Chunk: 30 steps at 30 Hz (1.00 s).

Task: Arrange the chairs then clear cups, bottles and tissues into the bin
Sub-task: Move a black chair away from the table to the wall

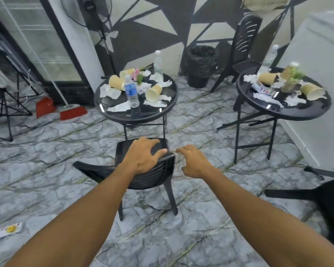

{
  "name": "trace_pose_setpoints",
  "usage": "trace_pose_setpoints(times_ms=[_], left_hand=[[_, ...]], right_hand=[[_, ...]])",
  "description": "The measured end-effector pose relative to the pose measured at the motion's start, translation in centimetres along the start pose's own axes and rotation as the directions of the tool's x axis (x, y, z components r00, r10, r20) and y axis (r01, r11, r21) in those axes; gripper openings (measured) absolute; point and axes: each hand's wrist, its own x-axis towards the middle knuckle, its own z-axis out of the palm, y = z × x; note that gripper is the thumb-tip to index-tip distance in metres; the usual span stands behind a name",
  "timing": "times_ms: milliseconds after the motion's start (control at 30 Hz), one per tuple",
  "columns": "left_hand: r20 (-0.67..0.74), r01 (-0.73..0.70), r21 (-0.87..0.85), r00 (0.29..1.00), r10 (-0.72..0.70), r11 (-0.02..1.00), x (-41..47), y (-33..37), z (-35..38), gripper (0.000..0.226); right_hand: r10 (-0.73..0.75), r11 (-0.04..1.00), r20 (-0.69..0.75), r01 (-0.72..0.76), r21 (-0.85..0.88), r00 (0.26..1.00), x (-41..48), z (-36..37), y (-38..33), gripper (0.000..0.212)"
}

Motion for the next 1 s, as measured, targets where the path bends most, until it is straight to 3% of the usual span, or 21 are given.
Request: trace_pose_setpoints(times_ms=[133,433,667,833,1000], left_hand=[[-0.053,-0.077,0.058,0.995,0.08,0.995,5.1,9.2,2.1,0.051],[0.139,-0.214,0.278,0.974,0.181,0.936,15.5,19.4,4.8,0.054],[0.19,-0.196,0.24,0.97,0.152,0.951,23.5,21.5,4.8,0.053],[0.191,-0.147,0.231,0.976,0.103,0.962,32.7,20.7,4.5,0.04],[0.202,-0.123,0.193,0.976,0.084,0.973,42.4,20.4,4.0,0.053]], right_hand=[[0.124,0.992,-0.026,-0.123,0.013,0.992,-2.4,-4.3,6.6,0.067],[0.237,0.971,-0.119,-0.234,0.039,0.964,-3.4,-12.4,17.0,0.062],[0.263,0.965,-0.101,-0.26,0.042,0.96,2.3,-15.9,22.7,0.055],[0.264,0.965,-0.048,-0.263,0.027,0.963,10.3,-19.0,26.9,0.054],[0.248,0.969,-0.033,-0.247,0.017,0.968,18.4,-22.8,30.7,0.055]])
